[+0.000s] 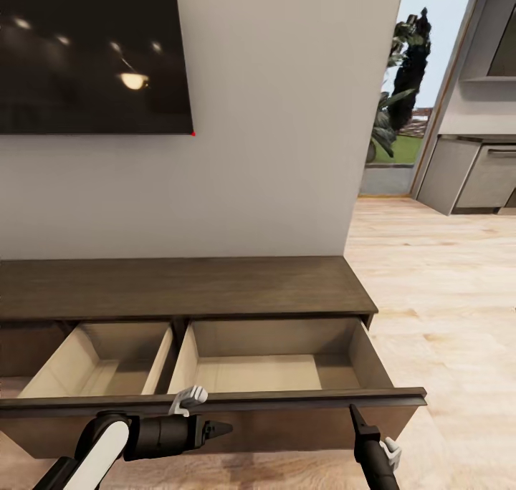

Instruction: Place each of the two pumpkins and all three candles from the living room inside a cabinet in the living room (use any cabinet), then make sure every cabinet is closed, and position the cauldron so it is next to a table in the living room.

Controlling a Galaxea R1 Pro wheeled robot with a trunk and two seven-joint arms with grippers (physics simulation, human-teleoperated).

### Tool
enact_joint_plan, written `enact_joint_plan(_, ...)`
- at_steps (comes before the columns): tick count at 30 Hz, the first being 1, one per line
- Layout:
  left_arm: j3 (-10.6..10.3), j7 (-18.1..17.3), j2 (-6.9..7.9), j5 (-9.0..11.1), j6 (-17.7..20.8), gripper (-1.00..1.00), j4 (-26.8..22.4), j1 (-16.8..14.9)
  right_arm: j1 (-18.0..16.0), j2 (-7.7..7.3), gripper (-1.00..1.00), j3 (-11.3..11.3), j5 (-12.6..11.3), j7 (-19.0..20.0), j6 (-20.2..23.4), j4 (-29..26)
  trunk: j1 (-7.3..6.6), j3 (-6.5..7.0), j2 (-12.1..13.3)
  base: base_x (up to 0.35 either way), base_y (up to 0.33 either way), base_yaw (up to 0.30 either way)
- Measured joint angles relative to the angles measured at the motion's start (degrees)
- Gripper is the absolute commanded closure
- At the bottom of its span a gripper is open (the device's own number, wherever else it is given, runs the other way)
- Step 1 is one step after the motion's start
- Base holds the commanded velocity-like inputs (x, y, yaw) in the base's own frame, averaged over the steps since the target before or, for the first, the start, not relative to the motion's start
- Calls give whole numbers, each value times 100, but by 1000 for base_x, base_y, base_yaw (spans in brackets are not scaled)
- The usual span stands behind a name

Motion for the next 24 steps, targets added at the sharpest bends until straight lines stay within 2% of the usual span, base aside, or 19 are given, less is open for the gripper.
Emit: enact_joint_plan(24,-5,0,-6,0,0,-100,1,-1,-70,-1,100,-15,9,-5,-2,70,-1,0,1,-34,0,0)
